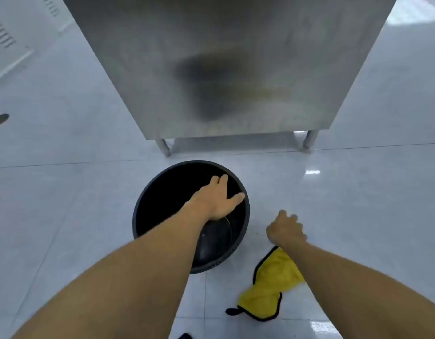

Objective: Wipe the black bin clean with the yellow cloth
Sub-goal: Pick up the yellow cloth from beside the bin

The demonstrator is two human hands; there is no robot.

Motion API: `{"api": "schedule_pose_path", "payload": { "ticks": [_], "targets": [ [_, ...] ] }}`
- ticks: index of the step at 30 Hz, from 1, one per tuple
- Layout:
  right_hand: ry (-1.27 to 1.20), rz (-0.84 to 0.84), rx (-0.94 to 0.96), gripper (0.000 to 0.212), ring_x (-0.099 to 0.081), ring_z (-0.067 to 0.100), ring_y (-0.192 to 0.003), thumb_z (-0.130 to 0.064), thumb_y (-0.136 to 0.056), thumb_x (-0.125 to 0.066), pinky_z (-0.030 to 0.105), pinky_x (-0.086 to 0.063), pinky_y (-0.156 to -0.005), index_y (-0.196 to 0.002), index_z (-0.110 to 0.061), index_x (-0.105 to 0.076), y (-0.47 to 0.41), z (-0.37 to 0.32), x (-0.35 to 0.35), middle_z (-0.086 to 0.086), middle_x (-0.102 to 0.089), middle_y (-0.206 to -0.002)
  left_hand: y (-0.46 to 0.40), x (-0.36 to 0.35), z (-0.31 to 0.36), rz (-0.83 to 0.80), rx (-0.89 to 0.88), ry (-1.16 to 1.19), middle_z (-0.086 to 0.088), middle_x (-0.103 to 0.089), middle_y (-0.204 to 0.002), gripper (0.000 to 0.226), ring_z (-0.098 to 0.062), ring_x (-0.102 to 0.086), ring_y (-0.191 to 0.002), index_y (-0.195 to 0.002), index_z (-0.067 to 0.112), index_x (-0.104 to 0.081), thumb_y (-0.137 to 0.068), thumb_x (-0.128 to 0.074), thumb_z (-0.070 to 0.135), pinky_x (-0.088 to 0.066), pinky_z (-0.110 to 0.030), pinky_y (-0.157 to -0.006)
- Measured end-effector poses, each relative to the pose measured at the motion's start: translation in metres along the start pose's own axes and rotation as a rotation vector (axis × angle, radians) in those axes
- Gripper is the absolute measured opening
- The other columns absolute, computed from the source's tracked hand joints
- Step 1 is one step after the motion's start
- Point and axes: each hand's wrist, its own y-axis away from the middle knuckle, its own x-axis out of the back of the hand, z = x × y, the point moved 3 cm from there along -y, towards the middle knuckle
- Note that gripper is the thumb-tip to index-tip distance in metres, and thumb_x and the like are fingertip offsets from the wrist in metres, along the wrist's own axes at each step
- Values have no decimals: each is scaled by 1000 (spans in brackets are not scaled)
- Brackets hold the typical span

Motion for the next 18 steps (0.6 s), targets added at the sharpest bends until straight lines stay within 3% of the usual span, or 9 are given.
{"api": "schedule_pose_path", "payload": {
  "ticks": [2, 5, 7, 10, 12, 14, 16, 18],
  "targets": [
    [64, -157, -92, 54, -39, 38, -130, -35, -94, -52, 47, -39, -102, -141, -19, -33, 4, 23, -38, 16, -31, -145, 2, -19, -4, -164, 9, 99, -5, -16, -169, 109, -38, -37, -145, -161, 24, -16, -77, -52, 83, -41, -52, -112],
    [230, -339, -103, 81, -26, 40, -143, -48, -84, -58, 48, -32, -111, -150, -18, -23, 8, 62, -104, 18, -26, -155, 15, -48, -9, -442, 70, 215, -7, -44, -151, 119, -26, -65, -110, -157, 25, -27, -61, -76, 76, -62, -39, -79],
    [326, -300, -46, 84, -19, 38, -145, -47, -82, -62, 49, -30, -113, -149, -18, -21, 13, 73, -124, 20, -23, -155, 24, -60, -10, -520, 66, 169, -7, -59, -126, 100, -21, -70, -90, -146, 20, -41, -65, -84, 60, -63, -33, -63],
    [244, -208, 94, 55, -51, 27, -121, -30, -86, -62, 34, -48, -90, -134, -12, -41, 16, 69, -119, 12, -53, -129, 26, -64, -10, -431, -13, 146, -3, -60, -85, 39, -19, -63, -71, -95, 13, -60, -74, -78, 41, -55, -30, -55],
    [-22, -178, 149, 36, -57, 28, -100, -20, -89, -58, 35, -47, -75, -122, -10, -48, 19, 58, -108, 14, -60, -116, 29, -59, -9, -399, -27, 151, -3, -53, -73, 30, -19, -55, -63, -76, 15, -51, -75, -72, 37, -48, -32, -54],
    [-279, -92, 214, 14, -56, 28, -85, -15, -93, -50, 37, -46, -69, -107, -13, -53, 23, 43, -90, 12, -63, -103, 32, -53, -9, -378, -30, 156, -7, -52, -74, 29, -22, -52, -64, -77, 12, -49, -78, -68, 35, -45, -37, -58],
    [-548, -21, 273, 13, -56, 28, -79, -8, -93, -44, 37, -47, -64, -91, -14, -55, 31, 23, -66, 8, -62, -86, 36, -44, -9, -328, -48, 135, -11, -59, -84, 26, -27, -59, -76, -87, 10, -52, -83, -62, 34, -48, -41, -67],
    [-796, 43, 317, 16, -54, 26, -75, -4, -90, -42, 33, -43, -60, -80, -10, -52, 41, -1, -38, 5, -57, -76, 38, -33, -11, -270, -41, 101, -16, -63, -112, 37, -33, -61, -101, -118, 8, -51, -91, -54, 32, -51, -44, -86]
  ]
}}
